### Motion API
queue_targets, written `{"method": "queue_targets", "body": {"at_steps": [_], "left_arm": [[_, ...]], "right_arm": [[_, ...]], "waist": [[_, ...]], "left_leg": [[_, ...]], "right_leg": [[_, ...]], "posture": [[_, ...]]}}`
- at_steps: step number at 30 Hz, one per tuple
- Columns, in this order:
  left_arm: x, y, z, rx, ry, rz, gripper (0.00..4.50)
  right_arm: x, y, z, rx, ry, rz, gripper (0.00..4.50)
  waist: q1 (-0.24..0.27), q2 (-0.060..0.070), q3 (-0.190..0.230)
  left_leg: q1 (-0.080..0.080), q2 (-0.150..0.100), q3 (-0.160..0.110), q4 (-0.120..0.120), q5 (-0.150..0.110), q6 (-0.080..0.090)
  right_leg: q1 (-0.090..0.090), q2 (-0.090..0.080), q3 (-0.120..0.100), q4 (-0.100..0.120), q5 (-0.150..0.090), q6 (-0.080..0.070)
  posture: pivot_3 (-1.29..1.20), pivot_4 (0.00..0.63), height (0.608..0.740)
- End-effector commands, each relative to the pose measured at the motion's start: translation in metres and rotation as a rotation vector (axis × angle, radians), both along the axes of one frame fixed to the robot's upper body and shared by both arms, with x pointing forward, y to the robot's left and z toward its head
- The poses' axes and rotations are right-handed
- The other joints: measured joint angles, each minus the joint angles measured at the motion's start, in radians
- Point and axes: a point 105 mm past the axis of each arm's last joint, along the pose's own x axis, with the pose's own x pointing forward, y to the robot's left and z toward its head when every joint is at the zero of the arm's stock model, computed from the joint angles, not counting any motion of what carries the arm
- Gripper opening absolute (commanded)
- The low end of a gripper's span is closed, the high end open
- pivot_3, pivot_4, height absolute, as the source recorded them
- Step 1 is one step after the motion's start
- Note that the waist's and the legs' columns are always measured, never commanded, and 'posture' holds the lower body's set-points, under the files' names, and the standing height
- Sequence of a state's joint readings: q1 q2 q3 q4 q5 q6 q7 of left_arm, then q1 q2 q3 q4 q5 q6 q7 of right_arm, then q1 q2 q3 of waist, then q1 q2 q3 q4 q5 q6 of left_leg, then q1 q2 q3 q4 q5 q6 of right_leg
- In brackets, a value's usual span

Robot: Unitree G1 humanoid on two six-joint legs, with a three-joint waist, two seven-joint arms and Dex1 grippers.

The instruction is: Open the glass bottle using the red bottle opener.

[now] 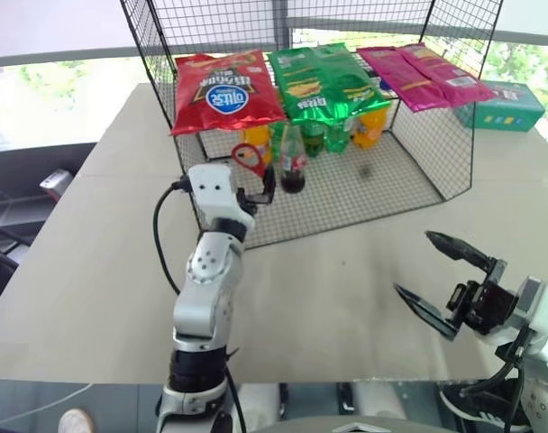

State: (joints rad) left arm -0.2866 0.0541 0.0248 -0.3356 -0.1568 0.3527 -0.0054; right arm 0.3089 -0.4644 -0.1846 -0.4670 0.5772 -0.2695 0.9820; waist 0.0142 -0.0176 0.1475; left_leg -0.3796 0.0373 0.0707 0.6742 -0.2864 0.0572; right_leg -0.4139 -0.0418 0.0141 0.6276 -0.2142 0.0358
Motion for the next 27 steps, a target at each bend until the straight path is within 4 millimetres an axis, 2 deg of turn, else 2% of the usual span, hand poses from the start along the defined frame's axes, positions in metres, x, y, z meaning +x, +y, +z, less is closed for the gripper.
{"method": "queue_targets", "body": {"at_steps": [1, 2, 3, 8, 27], "left_arm": [[0.0035, -0.0021, 0.0171, -0.001, -0.064, -0.012, 3.95], [0.0045, -0.0022, 0.0179, 0.001, -0.066, -0.014, 3.73], [0.0052, -0.0021, 0.0182, 0.003, -0.067, -0.014, 3.29], [0.0050, -0.0012, 0.0194, 0.025, -0.074, -0.018, 0.73], [0.0005, 0.0066, 0.0179, 0.051, -0.058, 0.051, 0.73]], "right_arm": [[-0.0024, -0.0050, 0.0049, -0.007, -0.044, -0.012, 4.50], [-0.0022, -0.0054, 0.0044, -0.007, -0.045, -0.013, 4.50], [-0.0022, -0.0058, 0.0039, -0.007, -0.046, -0.014, 4.50], [-0.0016, -0.0081, 0.0019, -0.015, -0.044, -0.021, 4.50], [0.0022, -0.0040, 0.0006, -0.016, -0.045, -0.016, 4.50]], "waist": [[0.000, 0.000, 0.000], [0.000, 0.000, 0.000], [0.000, 0.000, 0.000], [0.000, 0.000, 0.000], [0.000, 0.000, 0.000]], "left_leg": [[0.000, 0.000, 0.000, 0.000, 0.000, 0.000], [0.000, 0.000, 0.000, 0.000, 0.000, 0.000], [0.000, 0.000, 0.000, 0.000, 0.000, 0.000], [0.000, 0.000, 0.000, 0.000, 0.000, 0.000], [0.000, 0.000, 0.000, 0.000, 0.000, 0.000]], "right_leg": [[0.000, 0.000, 0.000, 0.000, 0.000, 0.000], [0.000, 0.000, 0.000, 0.000, 0.000, 0.000], [0.000, 0.000, 0.000, 0.000, 0.000, 0.000], [0.000, 0.000, 0.000, 0.000, 0.000, 0.001], [0.000, 0.000, 0.000, 0.000, 0.000, 0.001]], "posture": [[0.00, 0.150, 0.740], [0.00, 0.150, 0.740], [0.00, 0.150, 0.740], [0.00, 0.150, 0.740], [0.00, 0.150, 0.740]]}}
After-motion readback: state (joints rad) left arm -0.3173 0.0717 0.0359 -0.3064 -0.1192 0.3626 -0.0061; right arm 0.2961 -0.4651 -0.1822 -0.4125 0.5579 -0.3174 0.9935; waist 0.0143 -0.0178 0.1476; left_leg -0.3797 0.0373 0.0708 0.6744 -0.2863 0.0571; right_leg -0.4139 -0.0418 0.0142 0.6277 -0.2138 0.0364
